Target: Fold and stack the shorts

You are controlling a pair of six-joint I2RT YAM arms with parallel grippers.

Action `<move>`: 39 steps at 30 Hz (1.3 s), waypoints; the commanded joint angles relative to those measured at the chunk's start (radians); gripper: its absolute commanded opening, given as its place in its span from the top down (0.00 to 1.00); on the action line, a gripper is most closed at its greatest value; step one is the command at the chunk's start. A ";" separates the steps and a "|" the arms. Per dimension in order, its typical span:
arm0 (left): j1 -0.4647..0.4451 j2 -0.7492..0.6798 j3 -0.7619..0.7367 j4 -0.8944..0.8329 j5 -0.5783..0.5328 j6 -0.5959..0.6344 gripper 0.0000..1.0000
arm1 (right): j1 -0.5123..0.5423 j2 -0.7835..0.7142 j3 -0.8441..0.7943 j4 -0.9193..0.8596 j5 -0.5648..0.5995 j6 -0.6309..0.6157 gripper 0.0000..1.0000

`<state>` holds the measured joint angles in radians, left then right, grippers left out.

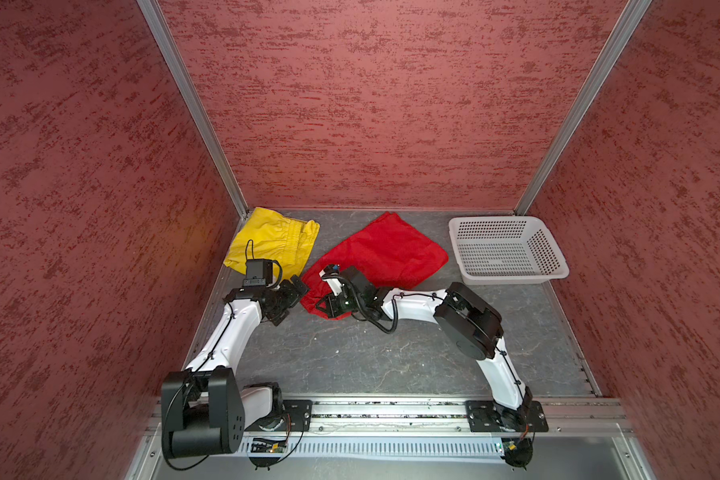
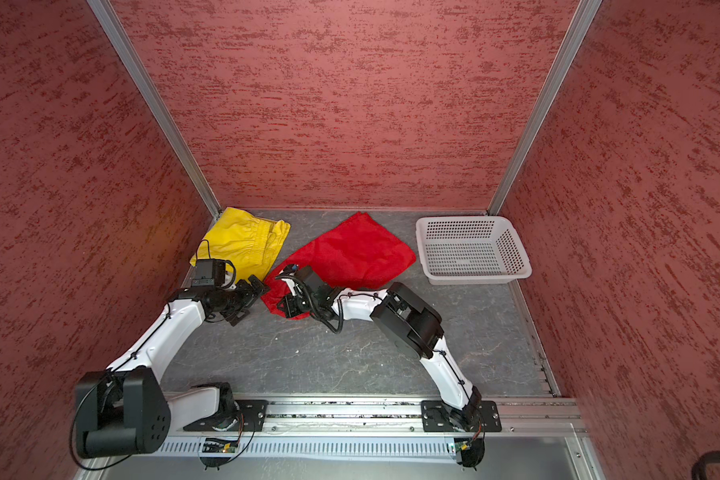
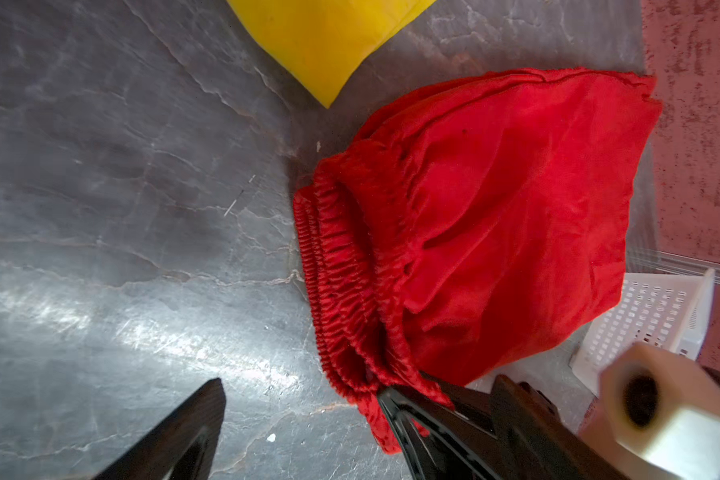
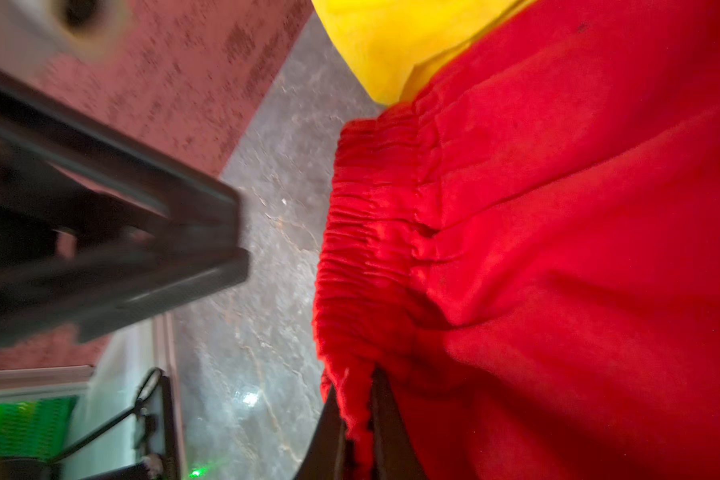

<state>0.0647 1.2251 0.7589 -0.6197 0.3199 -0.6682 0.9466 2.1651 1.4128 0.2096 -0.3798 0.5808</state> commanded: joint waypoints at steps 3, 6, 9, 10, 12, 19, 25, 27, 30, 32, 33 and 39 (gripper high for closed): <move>-0.049 0.026 0.005 0.060 -0.055 -0.053 0.00 | -0.010 -0.069 -0.020 0.153 -0.036 0.098 1.00; -0.080 0.051 0.006 0.093 -0.054 -0.082 0.00 | -0.009 -0.077 -0.024 0.158 -0.031 0.102 1.00; -0.121 0.074 0.004 0.107 -0.069 -0.107 0.00 | -0.013 -0.088 -0.029 0.169 -0.020 0.109 1.00; -0.133 0.078 -0.003 0.113 -0.071 -0.121 0.00 | -0.014 -0.092 -0.032 0.175 -0.016 0.113 1.00; -0.156 0.081 -0.026 0.138 -0.066 -0.157 0.00 | -0.017 -0.097 -0.040 0.192 -0.001 0.123 1.00; -0.200 0.064 -0.081 0.182 -0.091 -0.227 0.02 | -0.019 -0.085 -0.034 0.205 0.007 0.139 1.00; -0.193 0.108 -0.078 0.250 -0.097 -0.243 0.33 | -0.015 -0.080 -0.049 0.272 -0.059 0.184 1.00; -0.191 0.137 -0.056 0.268 -0.094 -0.242 0.48 | -0.008 -0.070 -0.047 0.283 -0.089 0.194 1.00; -0.179 0.162 -0.024 0.272 -0.095 -0.225 0.69 | 0.007 -0.058 -0.046 0.273 -0.119 0.186 0.97; -0.165 0.162 -0.004 0.269 -0.091 -0.206 0.84 | 0.012 -0.054 -0.041 0.234 -0.134 0.165 0.87; -0.159 0.161 0.001 0.261 -0.090 -0.196 0.93 | 0.013 -0.057 -0.042 0.220 -0.136 0.154 0.79; -0.082 0.149 0.084 0.140 -0.037 -0.042 1.00 | -0.015 -0.188 -0.073 0.001 -0.081 -0.027 0.49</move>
<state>-0.0483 1.3823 0.7818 -0.4213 0.2520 -0.8192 0.9424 2.0853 1.3510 0.2955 -0.4702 0.6533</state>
